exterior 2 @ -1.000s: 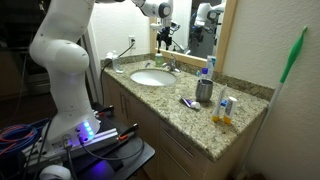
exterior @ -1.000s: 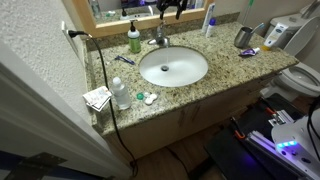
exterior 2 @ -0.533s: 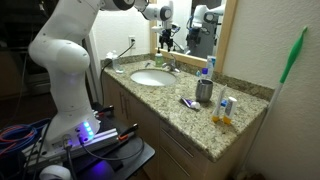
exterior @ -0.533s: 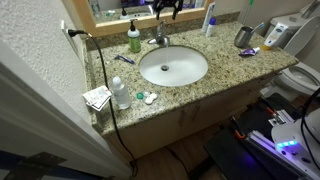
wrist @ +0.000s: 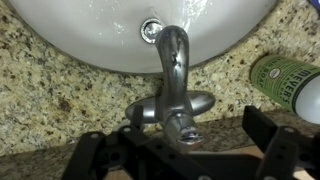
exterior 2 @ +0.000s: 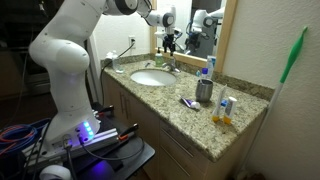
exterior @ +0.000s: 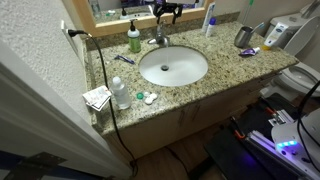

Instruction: Close the tap

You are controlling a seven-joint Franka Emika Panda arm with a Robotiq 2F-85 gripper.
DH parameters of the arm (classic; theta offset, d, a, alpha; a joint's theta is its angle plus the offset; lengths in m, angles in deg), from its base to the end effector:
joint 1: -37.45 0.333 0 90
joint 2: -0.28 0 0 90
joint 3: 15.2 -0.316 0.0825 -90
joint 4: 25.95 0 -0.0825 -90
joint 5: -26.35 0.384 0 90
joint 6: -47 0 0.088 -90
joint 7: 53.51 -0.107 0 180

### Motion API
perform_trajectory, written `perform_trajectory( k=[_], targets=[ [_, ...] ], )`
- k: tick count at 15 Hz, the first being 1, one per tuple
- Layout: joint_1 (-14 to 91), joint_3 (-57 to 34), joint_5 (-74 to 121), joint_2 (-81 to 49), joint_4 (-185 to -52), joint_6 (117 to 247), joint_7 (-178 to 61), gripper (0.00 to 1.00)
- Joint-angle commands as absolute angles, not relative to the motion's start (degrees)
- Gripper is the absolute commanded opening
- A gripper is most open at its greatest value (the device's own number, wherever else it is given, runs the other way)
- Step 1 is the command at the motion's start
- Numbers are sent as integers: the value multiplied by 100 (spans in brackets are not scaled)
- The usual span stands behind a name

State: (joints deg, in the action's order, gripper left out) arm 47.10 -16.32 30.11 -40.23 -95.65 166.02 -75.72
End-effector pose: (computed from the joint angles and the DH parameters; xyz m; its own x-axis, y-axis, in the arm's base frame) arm 0.7470 0.1414 0.3724 0.9652 -0.2361 0.1125 -0.2219 -0.9669 -0.1261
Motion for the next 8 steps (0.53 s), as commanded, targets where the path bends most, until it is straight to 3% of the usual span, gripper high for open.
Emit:
perform_trajectory(
  k=[1, 2, 4, 8],
  targets=[
    [4685, -1601, 3087, -4350, -9221, 16813, -7687, 98],
    [4703, -1581, 3061, -4389, -9198, 16892, -7719, 74],
    [4698, -1581, 3065, -4466, -9119, 16970, -7724, 69],
    [4695, -1543, 3042, -4572, -9054, 17075, -7729, 41]
  ],
)
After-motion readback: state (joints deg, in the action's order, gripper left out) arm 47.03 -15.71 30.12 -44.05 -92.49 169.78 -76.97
